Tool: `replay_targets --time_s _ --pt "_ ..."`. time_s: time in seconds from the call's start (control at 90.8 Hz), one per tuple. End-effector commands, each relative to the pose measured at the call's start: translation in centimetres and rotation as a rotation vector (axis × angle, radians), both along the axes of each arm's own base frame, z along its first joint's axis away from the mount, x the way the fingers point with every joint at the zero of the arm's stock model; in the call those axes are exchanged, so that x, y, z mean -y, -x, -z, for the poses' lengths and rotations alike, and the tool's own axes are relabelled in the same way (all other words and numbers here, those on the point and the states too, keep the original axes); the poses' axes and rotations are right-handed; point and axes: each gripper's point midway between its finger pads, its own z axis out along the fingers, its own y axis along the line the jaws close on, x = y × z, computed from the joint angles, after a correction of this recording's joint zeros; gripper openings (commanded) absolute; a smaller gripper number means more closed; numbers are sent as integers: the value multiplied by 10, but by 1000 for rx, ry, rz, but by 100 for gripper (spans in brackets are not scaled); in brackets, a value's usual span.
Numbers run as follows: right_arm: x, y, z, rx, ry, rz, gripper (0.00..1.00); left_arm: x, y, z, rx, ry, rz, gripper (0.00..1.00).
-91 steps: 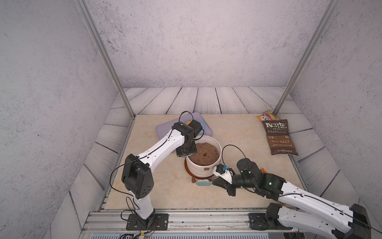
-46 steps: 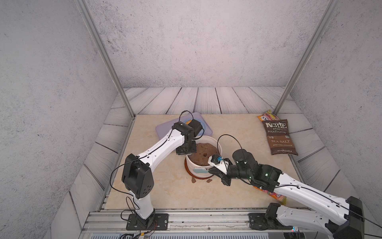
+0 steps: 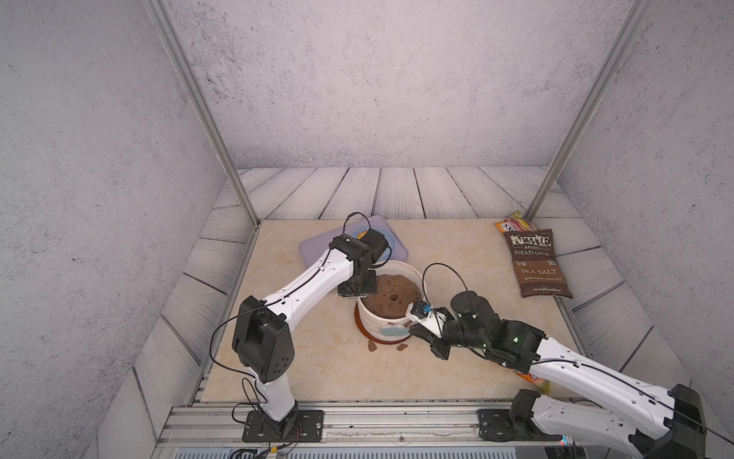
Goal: Scrub the dried mud off the ceramic pot
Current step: Rotate the pot on the tray.
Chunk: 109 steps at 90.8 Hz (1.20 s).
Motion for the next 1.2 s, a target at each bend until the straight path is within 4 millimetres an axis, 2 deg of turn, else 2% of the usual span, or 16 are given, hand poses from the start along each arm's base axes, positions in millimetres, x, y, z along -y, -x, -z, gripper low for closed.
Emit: replay_targets --time_s 0.0,0.22,0.341,0.55,0.65,0.76,0.936,1.189 --pt "17 0 16 -40 58 54 0 0 -3 13 -4 -30 86 4" --pt "14 26 17 -116 22 -46 0 3 -4 15 -5 -26 94 4" --pt "8 39 6 -154 -43 -86 0 3 -5 17 -8 -24 94 4" --pt "-8 27 -39 -69 -133 -99 0 3 -3 21 -18 -21 90 4" --pt "-18 16 -50 -26 -134 -100 0 4 -2 23 -24 -21 89 4" --pt "-23 0 -48 9 -81 -71 0 4 -2 23 -26 -17 91 4" --pt "-22 -13 -28 -10 -15 -60 0 3 0 24 -30 -18 97 4" --pt "3 -23 -5 -38 51 26 0 3 1 25 -33 -23 110 4"
